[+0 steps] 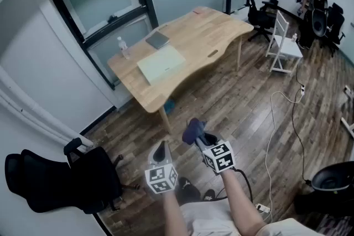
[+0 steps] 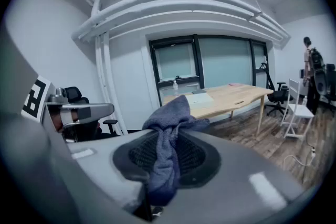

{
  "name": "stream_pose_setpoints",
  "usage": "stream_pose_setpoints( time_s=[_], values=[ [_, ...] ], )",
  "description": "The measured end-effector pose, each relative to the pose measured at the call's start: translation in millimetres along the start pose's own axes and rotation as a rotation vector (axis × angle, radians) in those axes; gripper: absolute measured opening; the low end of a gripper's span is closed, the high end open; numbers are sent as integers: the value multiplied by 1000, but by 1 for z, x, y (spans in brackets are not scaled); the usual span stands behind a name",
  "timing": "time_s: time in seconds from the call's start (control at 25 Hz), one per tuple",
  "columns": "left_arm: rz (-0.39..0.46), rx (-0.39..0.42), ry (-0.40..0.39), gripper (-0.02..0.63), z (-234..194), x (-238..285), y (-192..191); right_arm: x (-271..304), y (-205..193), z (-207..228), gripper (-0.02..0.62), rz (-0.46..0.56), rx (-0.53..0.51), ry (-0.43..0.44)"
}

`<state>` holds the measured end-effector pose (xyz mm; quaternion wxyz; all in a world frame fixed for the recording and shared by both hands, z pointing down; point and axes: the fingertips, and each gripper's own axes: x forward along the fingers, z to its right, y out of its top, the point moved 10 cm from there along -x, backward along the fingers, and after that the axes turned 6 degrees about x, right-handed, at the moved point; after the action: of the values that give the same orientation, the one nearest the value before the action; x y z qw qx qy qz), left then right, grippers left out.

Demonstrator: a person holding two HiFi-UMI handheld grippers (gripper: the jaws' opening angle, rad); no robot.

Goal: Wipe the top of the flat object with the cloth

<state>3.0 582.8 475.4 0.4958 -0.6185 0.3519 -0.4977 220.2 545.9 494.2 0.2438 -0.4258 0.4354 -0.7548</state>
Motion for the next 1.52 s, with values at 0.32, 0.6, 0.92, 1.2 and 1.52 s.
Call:
stream_pose_setpoints(
  time_s=[0.32,0.6,0.92,1.2,1.52],
  values=[
    [16,8,20,9,-12,7,8,5,4,5,81,21,12,1],
    [14,3,-32,9,-26,51,14,36,25,19,83,77,79,9],
    [23,-25,-56,9,-76,106,41,85,62,17,83,97,137,-1],
    [21,-78,-84,9,-129,164,44,131,79,21,83,65,130,-71],
    [4,-71,-156,9,-170,200,35,175,88,15,83,73,152,-109]
  ],
)
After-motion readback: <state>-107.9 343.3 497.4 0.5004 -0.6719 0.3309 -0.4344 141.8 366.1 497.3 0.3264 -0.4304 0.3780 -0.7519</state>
